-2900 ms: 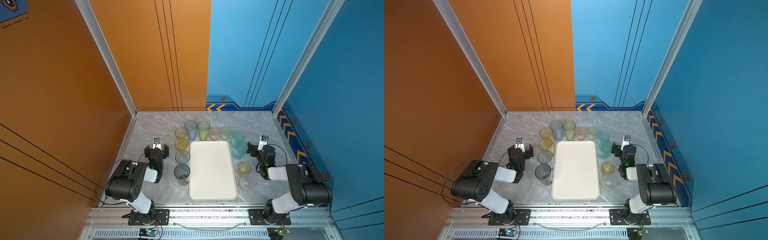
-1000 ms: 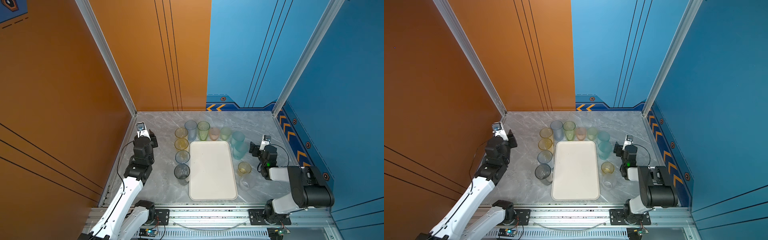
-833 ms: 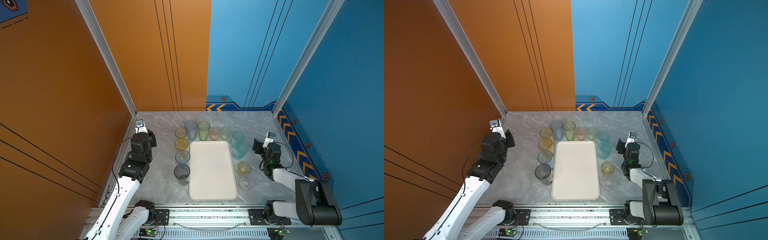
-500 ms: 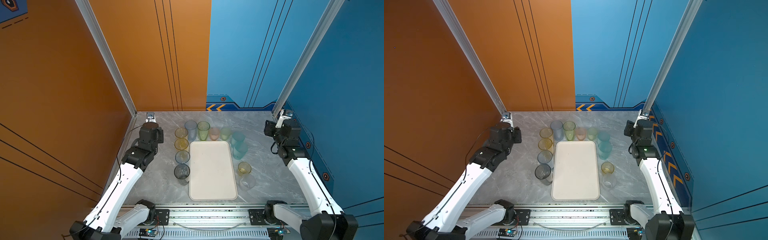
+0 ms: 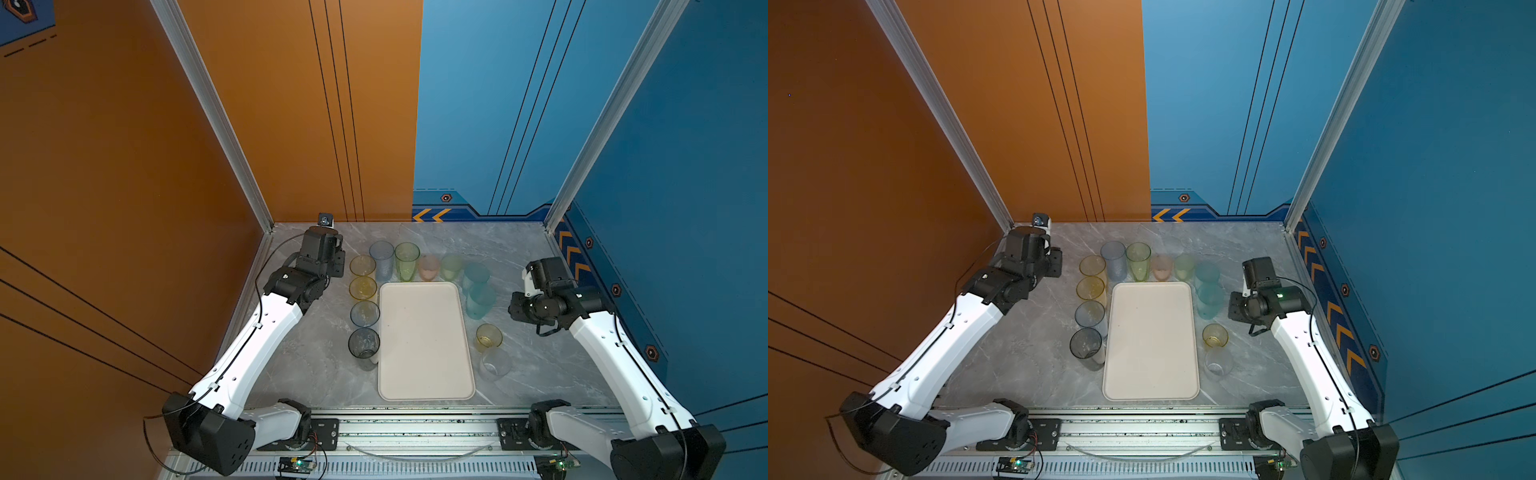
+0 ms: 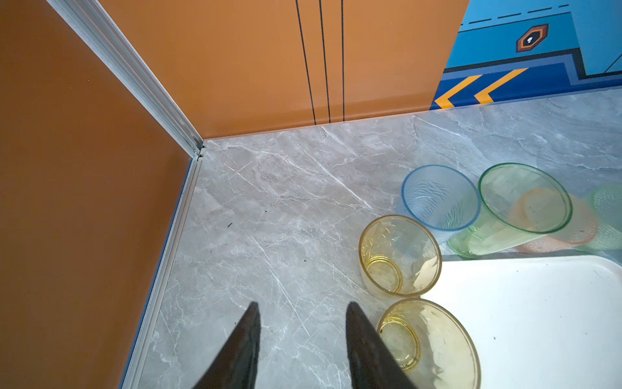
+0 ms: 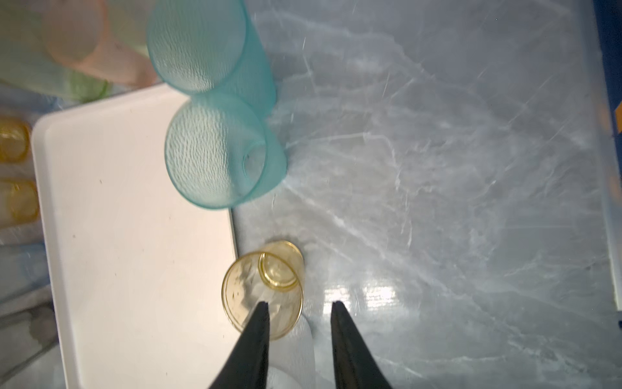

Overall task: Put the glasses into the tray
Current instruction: 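Reach right gripper to small yellow glass while left arm rises over yellow glasses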

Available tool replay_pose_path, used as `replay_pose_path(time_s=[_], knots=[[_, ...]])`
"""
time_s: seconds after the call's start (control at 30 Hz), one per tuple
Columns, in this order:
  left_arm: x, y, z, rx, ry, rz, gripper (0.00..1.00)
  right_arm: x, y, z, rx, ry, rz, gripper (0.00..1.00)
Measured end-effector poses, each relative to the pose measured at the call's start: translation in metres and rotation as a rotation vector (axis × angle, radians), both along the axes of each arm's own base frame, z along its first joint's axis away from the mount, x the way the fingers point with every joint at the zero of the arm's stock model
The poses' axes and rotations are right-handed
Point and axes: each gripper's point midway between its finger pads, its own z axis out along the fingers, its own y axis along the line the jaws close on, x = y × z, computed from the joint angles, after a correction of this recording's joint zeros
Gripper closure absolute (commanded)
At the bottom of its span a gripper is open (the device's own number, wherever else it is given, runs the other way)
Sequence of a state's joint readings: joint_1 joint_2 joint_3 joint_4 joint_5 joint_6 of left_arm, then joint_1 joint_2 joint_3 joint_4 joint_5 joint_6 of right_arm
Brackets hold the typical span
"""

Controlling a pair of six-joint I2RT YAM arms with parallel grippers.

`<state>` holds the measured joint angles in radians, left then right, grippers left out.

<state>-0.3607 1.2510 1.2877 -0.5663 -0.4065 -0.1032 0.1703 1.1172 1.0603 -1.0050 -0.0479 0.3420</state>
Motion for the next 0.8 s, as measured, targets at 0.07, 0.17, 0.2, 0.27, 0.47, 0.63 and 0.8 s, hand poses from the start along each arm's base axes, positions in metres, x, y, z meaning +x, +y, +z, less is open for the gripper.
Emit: replay_pose_path(time_s=[0.07, 0.17, 0.2, 0.27, 0.47, 0.63, 0.8], knots=[[0.000, -0.002, -0.003, -0.003, 0.014, -0.010, 0.57, -0.012, 0.006, -0.013, 0.002, 0.059, 0.008, 0.71], [-0.001, -0.004, -0.006, -0.007, 0.026, -0.021, 0.57, -0.025, 0.011, -0.032, 0.005, 0.131, 0.011, 0.73], [-0.001, -0.003, -0.007, -0.012, 0.028, -0.022, 0.57, -0.028, 0.012, -0.038, 0.007, 0.151, 0.007, 0.74], [-0.001, -0.004, -0.008, -0.018, 0.034, -0.025, 0.57, -0.033, 0.012, -0.046, 0.014, 0.181, -0.005, 0.74], [-0.001, -0.001, -0.010, -0.032, 0.045, -0.027, 0.57, -0.035, 0.013, -0.062, 0.015, 0.228, -0.029, 0.75], [-0.001, 0.001, -0.011, -0.039, 0.050, -0.028, 0.57, -0.028, 0.014, -0.068, 0.013, 0.236, -0.031, 0.77], [0.000, 0.003, -0.011, -0.054, 0.052, -0.023, 0.57, -0.021, 0.015, -0.074, 0.012, 0.243, -0.033, 0.79]])
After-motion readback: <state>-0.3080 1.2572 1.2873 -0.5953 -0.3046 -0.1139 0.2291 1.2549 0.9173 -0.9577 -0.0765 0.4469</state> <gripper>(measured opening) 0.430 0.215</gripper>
